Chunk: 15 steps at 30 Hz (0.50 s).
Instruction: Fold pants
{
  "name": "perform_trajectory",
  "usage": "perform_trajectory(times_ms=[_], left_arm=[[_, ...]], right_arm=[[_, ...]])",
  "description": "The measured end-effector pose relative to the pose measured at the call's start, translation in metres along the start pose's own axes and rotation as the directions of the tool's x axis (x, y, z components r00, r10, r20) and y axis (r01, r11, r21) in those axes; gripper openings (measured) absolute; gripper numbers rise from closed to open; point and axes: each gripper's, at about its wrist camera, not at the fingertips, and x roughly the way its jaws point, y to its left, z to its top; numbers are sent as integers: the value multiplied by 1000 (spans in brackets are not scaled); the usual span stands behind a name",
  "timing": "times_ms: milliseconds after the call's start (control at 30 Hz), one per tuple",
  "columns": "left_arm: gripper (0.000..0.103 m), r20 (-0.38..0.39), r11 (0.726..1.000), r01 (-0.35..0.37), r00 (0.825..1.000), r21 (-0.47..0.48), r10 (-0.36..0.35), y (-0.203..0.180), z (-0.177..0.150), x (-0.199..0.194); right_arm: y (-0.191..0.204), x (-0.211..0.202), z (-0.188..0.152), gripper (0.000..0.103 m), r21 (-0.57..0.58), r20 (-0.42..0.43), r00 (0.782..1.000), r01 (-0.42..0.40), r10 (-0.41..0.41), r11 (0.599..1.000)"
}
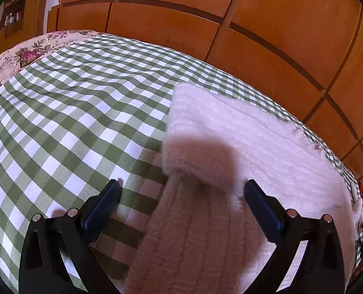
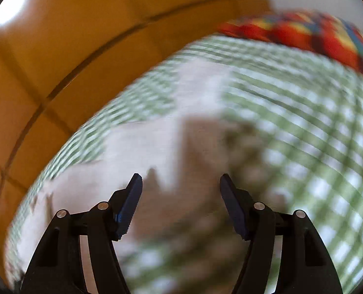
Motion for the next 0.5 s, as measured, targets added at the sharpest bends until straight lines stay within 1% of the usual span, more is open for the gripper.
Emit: perform_trajectory(times_ms=[33, 100, 200, 267, 367, 400, 433, 500], left_arm=[[101, 0, 1000, 0, 1000, 0, 0, 0, 0, 0], [101, -1, 1000, -2, 1000, 1, 2, 0, 0, 0], [101, -6, 1000, -7, 1000, 3, 7, 0, 0, 1], [101, -6, 1000, -20, 1000, 12, 20, -2, -1, 1], [101, -9, 999, -36, 999, 24, 36, -4, 0, 3], [101, -11, 999, -39, 999, 27, 40, -4, -1, 3], [101, -11, 999, -39, 999, 27, 39, -4, -1, 3], [101, -9, 999, -32, 999, 21, 33, -3, -1, 4]], right_arm=[[-21, -3, 1, 66, 50, 4, 1000, 22, -23, 998], [-42, -12, 3, 66, 98, 17, 998, -69, 68, 993], [-46, -32, 7, 66, 24, 72, 997, -37, 35, 999], [-38, -42, 16, 66, -46, 129, 991, -30, 36, 999], [-4, -36, 38, 66, -191, 165, 986, 8, 24, 982], [2, -32, 47, 66, -217, 170, 985, 11, 26, 976], [18, -21, 59, 66, -259, 165, 986, 18, 26, 966], [46, 1, 72, 66, -335, 152, 988, 72, -22, 939]])
